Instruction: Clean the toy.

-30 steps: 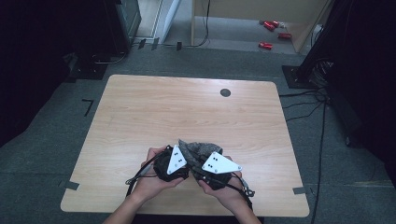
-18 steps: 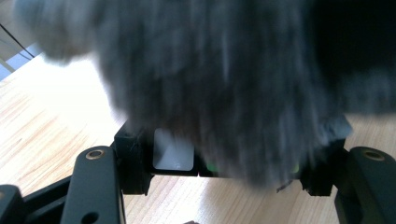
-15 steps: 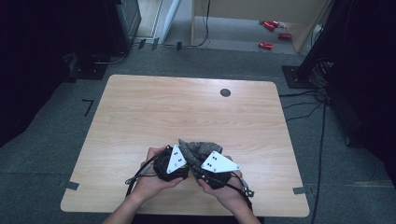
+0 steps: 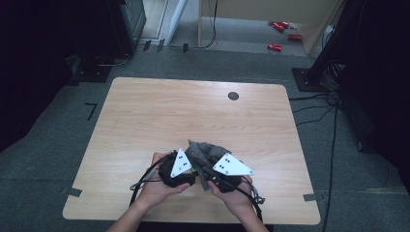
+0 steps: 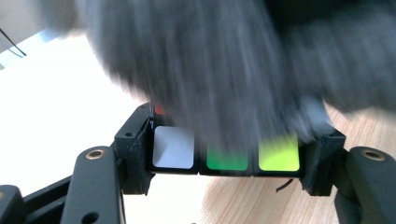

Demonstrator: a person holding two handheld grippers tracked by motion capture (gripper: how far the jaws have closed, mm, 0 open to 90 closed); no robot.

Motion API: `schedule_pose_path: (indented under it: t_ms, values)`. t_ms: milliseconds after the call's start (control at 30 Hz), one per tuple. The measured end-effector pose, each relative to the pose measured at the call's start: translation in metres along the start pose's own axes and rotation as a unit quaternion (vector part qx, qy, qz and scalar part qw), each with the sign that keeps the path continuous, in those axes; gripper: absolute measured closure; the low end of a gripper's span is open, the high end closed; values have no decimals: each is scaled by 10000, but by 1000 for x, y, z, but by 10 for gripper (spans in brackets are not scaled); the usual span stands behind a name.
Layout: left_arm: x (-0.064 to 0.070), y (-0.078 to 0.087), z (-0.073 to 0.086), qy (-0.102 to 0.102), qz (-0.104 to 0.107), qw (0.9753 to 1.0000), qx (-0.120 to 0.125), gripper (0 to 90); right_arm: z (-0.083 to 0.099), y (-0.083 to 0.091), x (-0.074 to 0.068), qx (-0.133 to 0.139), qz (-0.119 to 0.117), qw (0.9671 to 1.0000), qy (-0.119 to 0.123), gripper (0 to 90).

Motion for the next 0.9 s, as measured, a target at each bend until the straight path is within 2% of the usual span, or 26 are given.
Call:
schedule_pose_path:
  t_ms: [33,67,100,167,200,233,267,300,333,367,400,433,467,500,567,633,667,700,733,800,833,867,900]
  values:
    - [0,0,0,0,0,10000,0,353,0,0,0,0,0,10000,0,753]
    - [0,1,0,19,21,10000,13,353,0,0,6,-12,111,9999,-66,751]
    - [0,1,0,13,20,10000,16,353,1,0,10,-28,96,9998,-166,752]
    - [0,0,-1,9,2,10000,2,353,2,2,4,8,46,10000,-87,754]
    - [1,-1,0,9,12,10000,-16,353,2,2,-13,67,-68,9995,300,755]
    - [1,-1,0,9,12,10000,-16,353,2,2,-13,67,-68,9995,300,755]
    - [1,-1,-1,-17,4,10000,-25,353,4,1,-29,9,-174,9974,694,755]
    - [2,-1,-1,-66,-27,10000,-54,353,4,1,-29,9,-174,9974,694,755]
    - [2,-1,-1,-79,-46,9999,-51,353,4,0,-31,33,-100,9968,792,757]
    - [1,1,-1,-46,-4,10000,-6,353,3,0,-25,48,-131,9978,645,759]
    - [1,1,-1,-46,-4,10000,-6,353,3,0,-25,48,-131,9978,645,759]
    - [0,2,0,-30,53,10000,47,354,1,0,-9,97,25,9995,292,759]
    - [0,2,0,-30,53,10000,47,353,1,0,-9,97,25,9995,292,759]
    - [0,2,0,-14,120,9999,113,354,1,0,0,91,157,9997,152,759]
    - [-1,5,0,18,246,9992,314,354,2,0,16,62,235,9996,-169,759]
    - [-2,11,-3,54,371,9973,634,354,7,-2,25,-22,374,9990,-259,759]
    - [-2,15,-5,52,405,9960,789,353,15,-6,32,-119,408,9983,-410,761]
    - [-3,18,-6,-8,383,9955,864,353,15,-6,32,-119,408,9983,-410,761]
    - [-3,20,-6,-67,361,9951,915,353,18,-7,35,-134,314,9976,-600,761]
    - [-4,22,-4,-68,487,9929,1087,353,19,-7,41,-183,84,9957,-903,761]
    - [-5,22,-3,-56,545,9917,1167,353,16,-5,41,-113,-20,9951,-980,760]
    - [-5,21,-2,-63,564,9913,1184,353,16,-5,41,-113,-20,9951,-980,760]
    - [-4,20,-2,-84,561,9914,1177,352,7,1,35,52,-180,9953,-951,760]
Point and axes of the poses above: each handheld gripper's, and its own axes: y roughly backward along the jaws, z roughly out of its underside, x roughly to its right, the point moved 3 cm from there along -y, roughly forward along the jaws, and after that the axes turned 15 degrees about z, right-handed, at the moved point
